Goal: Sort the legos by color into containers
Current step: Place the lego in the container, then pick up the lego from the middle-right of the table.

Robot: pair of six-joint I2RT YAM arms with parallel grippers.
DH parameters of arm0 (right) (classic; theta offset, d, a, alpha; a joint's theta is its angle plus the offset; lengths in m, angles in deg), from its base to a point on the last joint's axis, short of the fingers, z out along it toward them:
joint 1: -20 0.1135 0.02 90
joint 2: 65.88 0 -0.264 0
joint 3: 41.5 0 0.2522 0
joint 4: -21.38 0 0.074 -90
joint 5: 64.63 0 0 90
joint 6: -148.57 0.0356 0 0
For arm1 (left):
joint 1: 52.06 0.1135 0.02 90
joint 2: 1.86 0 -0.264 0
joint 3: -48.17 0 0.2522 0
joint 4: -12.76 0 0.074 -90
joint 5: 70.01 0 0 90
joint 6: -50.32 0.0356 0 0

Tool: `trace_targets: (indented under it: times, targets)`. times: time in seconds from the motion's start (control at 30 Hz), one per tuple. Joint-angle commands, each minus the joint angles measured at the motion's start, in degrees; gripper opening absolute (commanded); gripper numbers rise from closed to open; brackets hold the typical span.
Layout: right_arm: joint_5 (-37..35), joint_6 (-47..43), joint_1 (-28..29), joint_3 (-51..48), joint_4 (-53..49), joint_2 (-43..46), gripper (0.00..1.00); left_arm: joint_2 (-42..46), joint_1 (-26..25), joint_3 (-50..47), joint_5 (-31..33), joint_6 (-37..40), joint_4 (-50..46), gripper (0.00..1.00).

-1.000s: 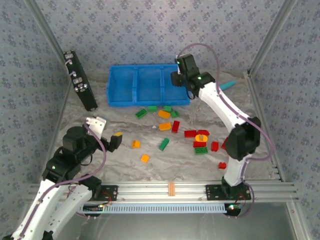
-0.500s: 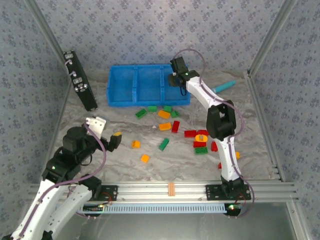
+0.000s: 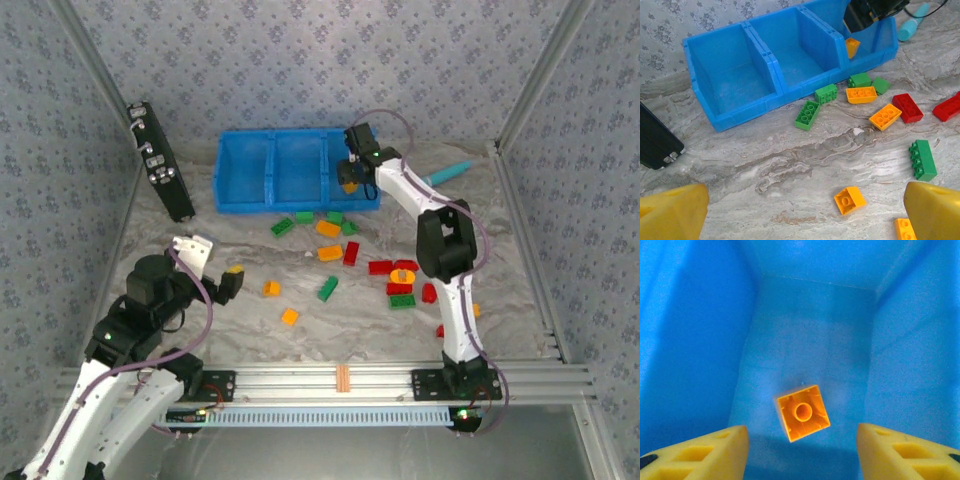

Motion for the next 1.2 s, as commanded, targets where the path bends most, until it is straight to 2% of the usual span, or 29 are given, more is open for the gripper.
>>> trace_targets:
  times: [0.0,0.23,0.33,0.5,0.63,0.87,1.17]
  targets:
    - [1.5,-1.0,-0.3,-2.1,-1.8,9.5,0.62,0.6,-0.4,0.7,0.4,0.3,1.1,1.00]
    - [-0.4,1.6,2.4,-21.1,-6.1,28.4,0.66,0.9,-0.5,0.5,0.1,0.0,2.1,1.00]
    - [-1.8,6.2,3.3,-31.6,-9.3,38.3,0.74,0.8,-0.9,0.6,-0.2,-0.1,2.1,1.00]
    - [-0.5,16.6,5.1,-51.4,-11.3,56.7,0.78,0.3,-2.3,0.6,0.1,0.1,2.1,1.00]
    - [-1.2,22.4,7.7,-62.4,-12.5,66.2,0.83,-0.1,-3.3,0.8,-0.4,0.2,2.0,1.00]
    - [-2.1,25.8,8.5,-72.0,-11.2,71.0,0.87,-5.7,-3.9,7.0,-0.5,0.2,-1.6,1.00]
    - [-0.6,25.0,5.1,-73.5,-6.2,64.4,0.91,-22.0,-7.6,30.7,2.5,2.2,-14.1,1.00]
